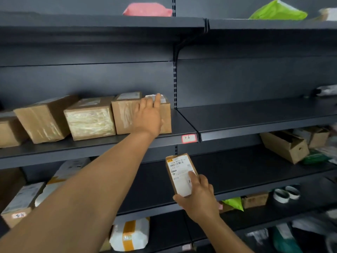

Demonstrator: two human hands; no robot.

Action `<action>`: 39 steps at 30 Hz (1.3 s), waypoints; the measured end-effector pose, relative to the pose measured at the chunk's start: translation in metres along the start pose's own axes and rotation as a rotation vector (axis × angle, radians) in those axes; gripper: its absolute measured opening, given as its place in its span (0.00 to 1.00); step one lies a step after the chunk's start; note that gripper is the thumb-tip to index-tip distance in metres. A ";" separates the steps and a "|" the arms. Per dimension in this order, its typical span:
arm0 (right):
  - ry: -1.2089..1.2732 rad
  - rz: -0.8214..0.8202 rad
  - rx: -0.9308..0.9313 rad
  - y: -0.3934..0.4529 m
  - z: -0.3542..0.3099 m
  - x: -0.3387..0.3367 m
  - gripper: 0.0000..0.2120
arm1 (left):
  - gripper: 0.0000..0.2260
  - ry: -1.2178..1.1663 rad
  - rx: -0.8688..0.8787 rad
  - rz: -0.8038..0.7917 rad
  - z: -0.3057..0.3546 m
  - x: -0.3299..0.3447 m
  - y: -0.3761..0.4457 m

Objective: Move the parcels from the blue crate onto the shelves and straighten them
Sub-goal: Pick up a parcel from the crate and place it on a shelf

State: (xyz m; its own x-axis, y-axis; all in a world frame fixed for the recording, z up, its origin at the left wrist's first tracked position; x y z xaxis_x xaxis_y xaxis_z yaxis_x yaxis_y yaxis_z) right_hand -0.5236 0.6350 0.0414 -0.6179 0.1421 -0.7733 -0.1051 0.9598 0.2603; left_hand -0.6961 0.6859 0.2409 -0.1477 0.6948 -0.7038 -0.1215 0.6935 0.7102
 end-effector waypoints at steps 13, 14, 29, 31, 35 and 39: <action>0.058 -0.085 -0.025 -0.019 -0.017 0.054 0.41 | 0.26 -0.358 -0.245 -0.149 -0.018 0.028 -0.204; 0.055 -0.099 -0.033 -0.021 -0.021 0.060 0.41 | 0.25 -0.395 -0.290 -0.236 -0.022 0.040 -0.222; 0.083 -0.364 -0.123 -0.001 -0.086 0.202 0.29 | 0.19 -0.534 -0.549 -0.465 -0.129 0.152 -0.271; 0.052 -0.404 -0.127 0.007 -0.089 0.223 0.28 | 0.18 -0.457 -0.520 -0.503 -0.142 0.168 -0.265; 0.016 -0.470 -0.090 0.022 -0.090 0.257 0.25 | 0.17 -0.341 -0.316 -0.622 -0.152 0.203 -0.261; -0.083 -0.498 -0.159 0.040 -0.097 0.277 0.34 | 0.22 -0.282 -0.224 -0.689 -0.158 0.229 -0.252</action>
State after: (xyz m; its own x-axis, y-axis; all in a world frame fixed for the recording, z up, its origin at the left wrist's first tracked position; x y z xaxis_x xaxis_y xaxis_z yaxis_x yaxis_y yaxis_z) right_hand -0.7739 0.6891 -0.1063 -0.3998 -0.2966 -0.8673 -0.4910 0.8683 -0.0706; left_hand -0.8548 0.6405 -0.0964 0.2847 0.1643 -0.9444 -0.2956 0.9522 0.0765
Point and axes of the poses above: each hand's wrist, its own y-axis towards the middle knuckle, its own x-axis out of the palm, z = x × y, the point moved 7 cm from there along y, towards the middle knuckle, and after that the axes turned 10 degrees about z, right-handed, at the moved point
